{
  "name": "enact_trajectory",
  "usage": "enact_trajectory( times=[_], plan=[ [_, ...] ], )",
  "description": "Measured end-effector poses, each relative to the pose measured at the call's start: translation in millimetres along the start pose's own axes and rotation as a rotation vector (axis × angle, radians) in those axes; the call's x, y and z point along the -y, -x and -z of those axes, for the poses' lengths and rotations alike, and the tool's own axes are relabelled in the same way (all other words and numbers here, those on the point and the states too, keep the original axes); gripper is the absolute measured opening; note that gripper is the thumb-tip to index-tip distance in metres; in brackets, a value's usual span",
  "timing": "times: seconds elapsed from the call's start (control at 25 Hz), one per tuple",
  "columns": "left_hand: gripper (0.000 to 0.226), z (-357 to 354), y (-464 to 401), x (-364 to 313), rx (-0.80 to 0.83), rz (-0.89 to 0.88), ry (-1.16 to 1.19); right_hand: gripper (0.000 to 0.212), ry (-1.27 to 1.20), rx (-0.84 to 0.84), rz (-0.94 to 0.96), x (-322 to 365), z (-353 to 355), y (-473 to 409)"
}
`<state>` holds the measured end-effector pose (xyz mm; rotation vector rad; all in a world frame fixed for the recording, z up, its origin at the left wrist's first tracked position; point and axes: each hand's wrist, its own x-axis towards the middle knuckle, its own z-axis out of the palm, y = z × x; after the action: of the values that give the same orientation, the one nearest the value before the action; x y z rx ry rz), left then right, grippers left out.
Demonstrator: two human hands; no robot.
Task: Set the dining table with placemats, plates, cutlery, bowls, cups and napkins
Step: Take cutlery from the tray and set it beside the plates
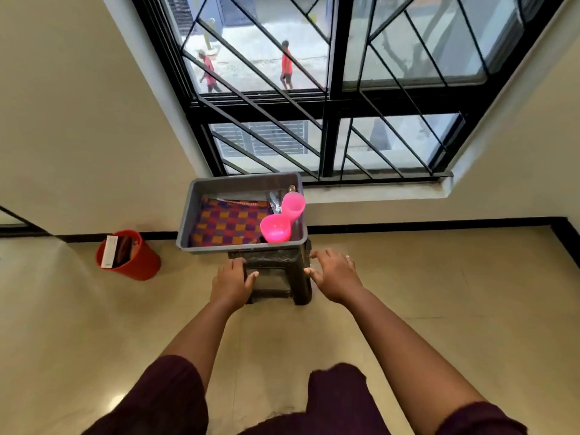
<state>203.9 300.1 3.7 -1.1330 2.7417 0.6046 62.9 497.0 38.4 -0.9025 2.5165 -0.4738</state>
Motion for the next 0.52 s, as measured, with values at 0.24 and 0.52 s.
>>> enact_trajectory(
  times=[0.24, 0.52],
  plan=[
    [0.039, -2.2, -48.6, 0.5, 0.131, 0.136, 0.313, 0.032, 0.027, 0.085, -0.029, 0.7, 3.4, -70.2],
    [0.027, 25.4, -130.1, -8.1, 0.251, 0.288, 0.572, 0.021, -0.106, 0.179, -0.006, 19.2, 20.3, -199.2]
  ],
)
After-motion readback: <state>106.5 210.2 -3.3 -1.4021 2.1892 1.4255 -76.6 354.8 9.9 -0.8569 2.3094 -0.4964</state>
